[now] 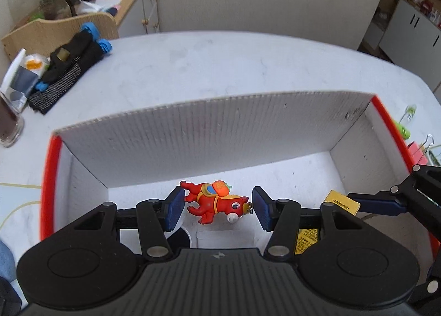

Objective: Organize rigid objects
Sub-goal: 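Open the left tool to drop the figure while the right tool releases the yellow box, then withdraw both tools from the box back over the remaining items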

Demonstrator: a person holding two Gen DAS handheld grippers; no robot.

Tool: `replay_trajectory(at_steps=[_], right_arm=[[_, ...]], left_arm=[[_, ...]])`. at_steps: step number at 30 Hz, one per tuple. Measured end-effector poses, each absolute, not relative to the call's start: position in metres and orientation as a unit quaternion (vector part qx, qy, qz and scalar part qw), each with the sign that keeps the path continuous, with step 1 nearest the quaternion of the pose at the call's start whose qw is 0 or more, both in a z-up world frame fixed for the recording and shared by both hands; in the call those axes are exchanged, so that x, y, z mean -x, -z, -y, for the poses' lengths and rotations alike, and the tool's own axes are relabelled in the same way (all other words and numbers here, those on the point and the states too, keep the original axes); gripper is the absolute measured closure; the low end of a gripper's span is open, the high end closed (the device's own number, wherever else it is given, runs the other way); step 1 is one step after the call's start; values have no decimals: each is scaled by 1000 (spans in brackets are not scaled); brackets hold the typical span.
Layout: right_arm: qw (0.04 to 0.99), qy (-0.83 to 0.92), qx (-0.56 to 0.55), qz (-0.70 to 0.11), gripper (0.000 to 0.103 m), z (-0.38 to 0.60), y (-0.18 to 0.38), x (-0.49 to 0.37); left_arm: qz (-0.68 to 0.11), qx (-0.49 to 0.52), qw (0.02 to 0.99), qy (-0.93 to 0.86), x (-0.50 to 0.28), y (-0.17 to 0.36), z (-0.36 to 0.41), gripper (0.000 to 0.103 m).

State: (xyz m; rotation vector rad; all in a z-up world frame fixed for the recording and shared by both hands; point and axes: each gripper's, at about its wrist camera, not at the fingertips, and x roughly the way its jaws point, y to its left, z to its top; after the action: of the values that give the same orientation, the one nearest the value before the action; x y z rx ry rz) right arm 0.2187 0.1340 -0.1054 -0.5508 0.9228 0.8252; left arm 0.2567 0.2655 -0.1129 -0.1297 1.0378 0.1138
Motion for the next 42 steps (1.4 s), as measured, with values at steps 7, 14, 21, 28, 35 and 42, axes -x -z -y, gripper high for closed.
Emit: replay_trajectory(at_steps=[7, 14, 21, 28, 35, 42], right_arm=[[765, -387, 257, -447, 33, -137, 111, -220], [757, -392, 258, -454, 32, -137, 110, -218], [766, -391, 239, -450, 27, -125, 99, -215], [776, -397, 210, -442, 27, -105, 83, -216], [787, -403, 187, -429, 27, -93, 66, -205], [797, -409, 161, -415, 24, -72, 47, -193]], left_arm=[[-534, 69, 842, -42, -261, 129, -268, 50], [-561, 51, 826, -35, -263, 137, -260, 49], [-536, 51, 842, -39, -257, 125, -260, 30], [-505, 50, 861, -41, -245, 101, -252, 30], [-481, 32, 875, -49, -226, 79, -235, 30], [-452, 16, 890, -52, -205, 56, -215, 30]])
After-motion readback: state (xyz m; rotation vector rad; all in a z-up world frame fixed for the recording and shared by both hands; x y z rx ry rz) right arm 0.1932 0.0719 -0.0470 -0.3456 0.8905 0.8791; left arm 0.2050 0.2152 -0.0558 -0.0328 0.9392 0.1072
